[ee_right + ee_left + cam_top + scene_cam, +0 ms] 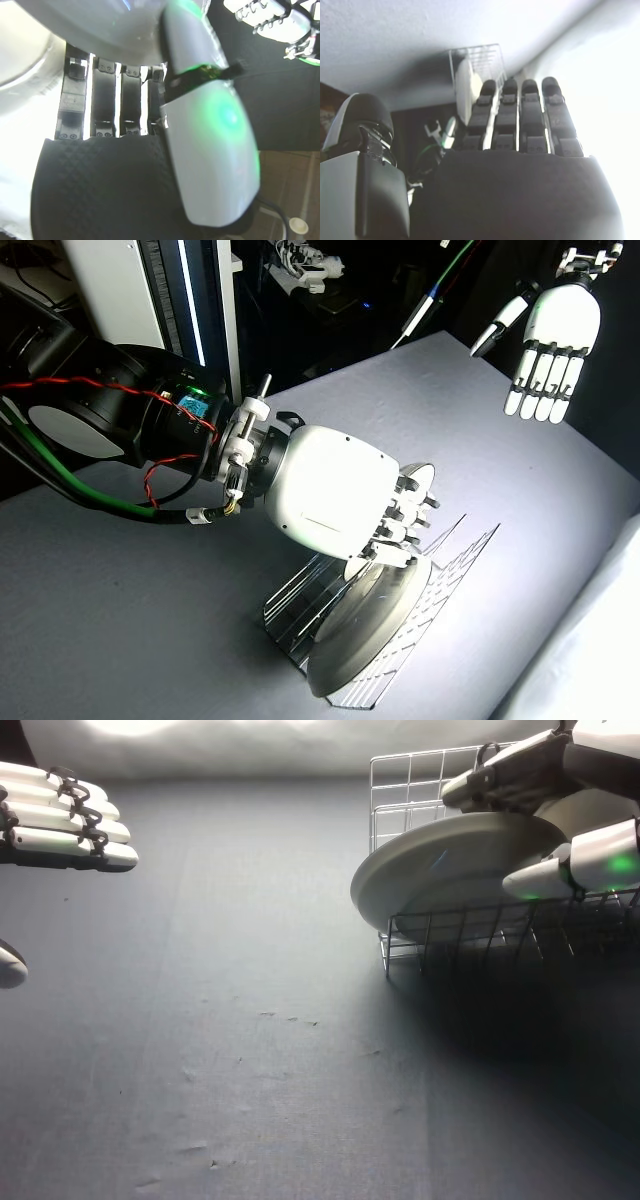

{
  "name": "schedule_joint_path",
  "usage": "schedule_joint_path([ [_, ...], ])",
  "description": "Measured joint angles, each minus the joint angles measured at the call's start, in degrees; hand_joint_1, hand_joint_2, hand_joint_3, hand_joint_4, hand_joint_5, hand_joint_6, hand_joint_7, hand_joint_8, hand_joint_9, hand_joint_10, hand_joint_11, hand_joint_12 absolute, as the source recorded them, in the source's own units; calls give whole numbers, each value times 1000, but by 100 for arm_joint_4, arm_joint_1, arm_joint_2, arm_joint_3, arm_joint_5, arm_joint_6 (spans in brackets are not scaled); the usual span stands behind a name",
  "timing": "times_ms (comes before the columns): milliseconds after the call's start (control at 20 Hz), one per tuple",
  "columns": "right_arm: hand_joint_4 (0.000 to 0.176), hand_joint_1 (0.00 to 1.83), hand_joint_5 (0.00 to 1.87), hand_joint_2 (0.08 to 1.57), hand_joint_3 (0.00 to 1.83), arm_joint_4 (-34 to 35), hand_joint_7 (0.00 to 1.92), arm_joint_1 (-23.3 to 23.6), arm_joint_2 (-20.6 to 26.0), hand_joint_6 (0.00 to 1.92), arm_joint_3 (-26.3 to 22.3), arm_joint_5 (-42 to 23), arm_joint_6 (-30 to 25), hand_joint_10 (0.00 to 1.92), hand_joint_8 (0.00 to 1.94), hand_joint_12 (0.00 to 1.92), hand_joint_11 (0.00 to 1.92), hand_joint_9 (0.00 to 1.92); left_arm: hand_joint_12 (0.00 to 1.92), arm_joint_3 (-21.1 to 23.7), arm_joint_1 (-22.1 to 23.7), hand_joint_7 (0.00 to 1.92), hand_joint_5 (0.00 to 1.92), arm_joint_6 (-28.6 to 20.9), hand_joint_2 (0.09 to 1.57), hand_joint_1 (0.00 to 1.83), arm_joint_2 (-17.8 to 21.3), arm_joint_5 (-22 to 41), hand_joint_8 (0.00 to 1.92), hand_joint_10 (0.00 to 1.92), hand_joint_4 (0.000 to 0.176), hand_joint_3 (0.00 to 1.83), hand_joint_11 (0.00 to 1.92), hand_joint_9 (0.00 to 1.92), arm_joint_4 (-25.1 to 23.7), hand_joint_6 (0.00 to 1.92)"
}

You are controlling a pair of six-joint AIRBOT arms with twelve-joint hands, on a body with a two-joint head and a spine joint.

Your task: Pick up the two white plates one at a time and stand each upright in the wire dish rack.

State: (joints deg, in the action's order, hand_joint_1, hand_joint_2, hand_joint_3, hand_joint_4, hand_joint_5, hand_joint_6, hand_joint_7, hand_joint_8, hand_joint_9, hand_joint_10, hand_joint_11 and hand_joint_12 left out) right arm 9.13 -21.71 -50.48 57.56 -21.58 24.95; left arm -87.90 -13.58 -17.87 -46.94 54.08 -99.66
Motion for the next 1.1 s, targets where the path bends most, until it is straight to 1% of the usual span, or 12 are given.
schedule_joint_path([
  [150, 0, 1308, 252, 973, 0, -44, 231, 42, 4, 0, -46, -83, 0, 0, 0, 993, 6, 245, 0, 0, -17, 0, 6, 0, 1116, 0, 2, -2, 0, 0, 0, 0, 0, 0, 7, 0],
  [300, 0, 1247, 112, 930, 0, -297, 92, 251, 17, 3, -120, -122, 20, 2, 3, 635, 0, 106, 0, 0, -31, 0, 0, 0, 1116, 0, 0, -2, 0, 0, 0, 0, 0, 0, 35, 0],
  [350, 0, 1239, 74, 916, 0, -463, 51, 304, 17, 3, -140, -186, 20, 2, 4, 529, 0, 74, 0, 0, -31, 0, 11, -2, 1110, 0, 0, -4, 0, 0, 0, 0, 0, 0, 42, 4],
  [600, 0, 1158, 67, 963, 7, -1810, 7, 442, 17, 8, -260, -531, -4, 3, 1, 264, 0, 17, 0, 0, -35, 0, 0, 0, 1115, 0, 2, 2, 0, 0, 0, 0, 0, 0, 42, 0],
  [750, 0, 990, 31, 1006, 20, -2531, 2, 446, 44, 0, -348, -804, -7, 0, 0, 308, 0, 8, 0, 0, -35, 0, 30, 0, 1119, 0, 2, 85, 0, 0, 0, 1, 0, 0, 57, 12],
  [800, 0, 853, 73, 1014, 17, -2796, 39, 446, 81, 11, -444, -896, -7, 8, 7, 359, 0, 38, 0, 0, -35, 0, 18, -2, 1119, 0, 2, 136, 0, 0, 0, 1, 0, 0, 92, 6],
  [850, 0, 690, 80, 1075, 30, -3058, 35, 444, 101, 8, -509, -990, -9, 2, 2, 255, 0, 27, 0, 0, -35, 0, 20, 0, 1120, 0, 2, 190, 0, 0, 0, 2, 0, 0, 166, 6],
  [900, 0, 644, 80, 1119, 19, -3335, 25, 444, 101, 3, -540, -1091, -9, 0, 0, 242, 0, 15, 0, 0, -35, 0, 16, 4, 1113, 0, 2, 223, 0, 0, 0, 0, 0, 0, 219, 4],
  [950, 0, 661, 129, 1146, 11, -3644, 75, 444, 101, 8, -540, -1196, -15, 10, 6, 382, 0, 62, 7, 24, -35, 18, 53, 72, 1115, 0, 2, 236, 7, 2, 0, 0, 15, 6, 240, 17],
  [1000, 0, 496, 107, 1200, 29, -4096, 60, 433, 101, 6, -542, -1386, -24, 8, 3, 423, 0, 64, 1, 24, -35, 3, 43, 136, 1117, 0, 0, 286, 1, 0, 0, 0, 2, 0, 254, 11],
  [1050, 0, 496, 107, 1200, 29, -4249, 60, 420, 101, 6, -549, -1484, -26, 8, 3, 423, 0, 64, 1, 24, -35, 3, 43, 136, 1117, 0, 2, 326, 1, 0, 0, 0, 2, 0, 254, 11],
  [1100, 0, 463, 183, 1247, 17, -4581, 134, 380, 131, 16, -605, -1622, -24, 19, 11, 632, 0, 134, 3, 31, -33, 14, 56, 131, 1120, 0, 7, 428, 5, 0, 0, 2, 7, 0, 249, 14],
])
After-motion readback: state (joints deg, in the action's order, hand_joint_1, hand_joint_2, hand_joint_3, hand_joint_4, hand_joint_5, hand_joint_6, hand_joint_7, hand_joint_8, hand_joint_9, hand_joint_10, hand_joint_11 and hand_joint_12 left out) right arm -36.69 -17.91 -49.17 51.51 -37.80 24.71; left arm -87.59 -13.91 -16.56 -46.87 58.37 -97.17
